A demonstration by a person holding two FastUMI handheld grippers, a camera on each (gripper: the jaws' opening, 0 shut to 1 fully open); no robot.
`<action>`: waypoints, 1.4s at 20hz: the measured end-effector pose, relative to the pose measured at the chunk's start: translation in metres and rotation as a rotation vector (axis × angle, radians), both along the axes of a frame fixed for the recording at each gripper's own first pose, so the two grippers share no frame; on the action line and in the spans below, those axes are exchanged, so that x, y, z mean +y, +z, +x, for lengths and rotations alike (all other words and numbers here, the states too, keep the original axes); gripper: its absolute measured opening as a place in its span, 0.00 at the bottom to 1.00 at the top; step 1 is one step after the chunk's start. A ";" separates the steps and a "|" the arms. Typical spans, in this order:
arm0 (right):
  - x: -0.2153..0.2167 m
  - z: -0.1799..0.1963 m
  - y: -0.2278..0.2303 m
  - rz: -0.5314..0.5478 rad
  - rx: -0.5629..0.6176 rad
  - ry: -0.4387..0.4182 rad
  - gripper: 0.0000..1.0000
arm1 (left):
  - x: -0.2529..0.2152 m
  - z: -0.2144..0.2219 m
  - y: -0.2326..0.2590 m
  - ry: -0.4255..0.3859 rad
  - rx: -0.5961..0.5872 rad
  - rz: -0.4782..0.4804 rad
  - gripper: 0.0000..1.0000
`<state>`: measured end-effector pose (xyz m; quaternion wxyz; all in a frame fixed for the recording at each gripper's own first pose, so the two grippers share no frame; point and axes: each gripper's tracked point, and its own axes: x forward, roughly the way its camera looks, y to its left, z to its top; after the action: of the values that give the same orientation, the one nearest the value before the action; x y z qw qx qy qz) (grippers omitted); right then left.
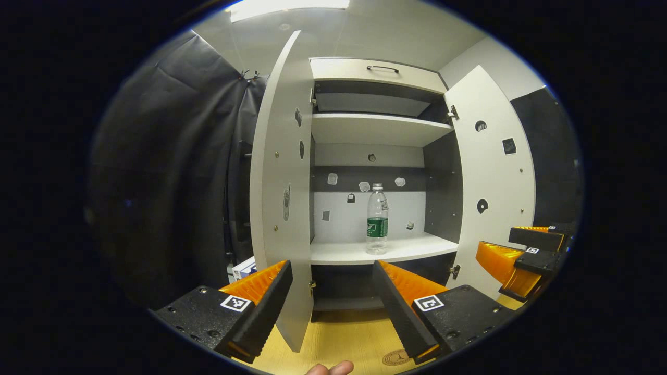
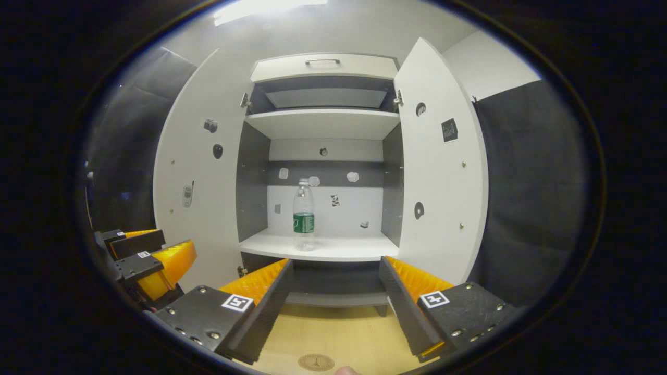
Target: Grasp the bottle in the cabinet with the left hand and place it on the coaster, then close the right door with the right hand and the left door with the left hand.
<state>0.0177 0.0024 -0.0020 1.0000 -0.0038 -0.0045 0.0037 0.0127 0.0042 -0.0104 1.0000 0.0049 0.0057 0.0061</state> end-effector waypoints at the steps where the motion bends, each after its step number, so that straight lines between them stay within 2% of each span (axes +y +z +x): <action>1: 0.000 0.000 0.000 0.002 0.000 0.001 1.00 | 0.000 0.001 -0.001 0.000 0.000 -0.001 0.98; 9: -0.005 0.007 0.000 -0.003 -0.002 -0.006 1.00 | -0.004 0.011 -0.004 -0.005 0.005 0.000 0.98; 10: -0.007 0.008 0.000 -0.006 0.001 -0.009 0.97 | -0.005 0.014 -0.005 -0.007 0.008 0.003 0.98; 11: -0.008 0.010 -0.001 -0.008 0.002 -0.010 1.00 | -0.008 0.016 -0.007 -0.010 0.012 0.004 0.98; 16: -0.014 0.018 -0.005 -0.016 0.019 -0.011 1.00 | -0.022 0.039 -0.008 -0.034 0.010 0.011 0.98; 24: -0.029 0.033 -0.015 -0.040 0.053 -0.019 1.00 | -0.054 0.110 -0.005 -0.082 0.003 0.012 0.98; 28: -0.041 0.033 -0.015 -0.019 0.067 -0.025 1.00 | -0.071 0.157 0.001 -0.093 0.002 -0.032 0.98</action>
<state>0.0506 -0.0388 -0.0168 0.9995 -0.0131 0.0291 -0.0085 0.1698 -0.0668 -0.0097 0.9991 -0.0109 0.0067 -0.0404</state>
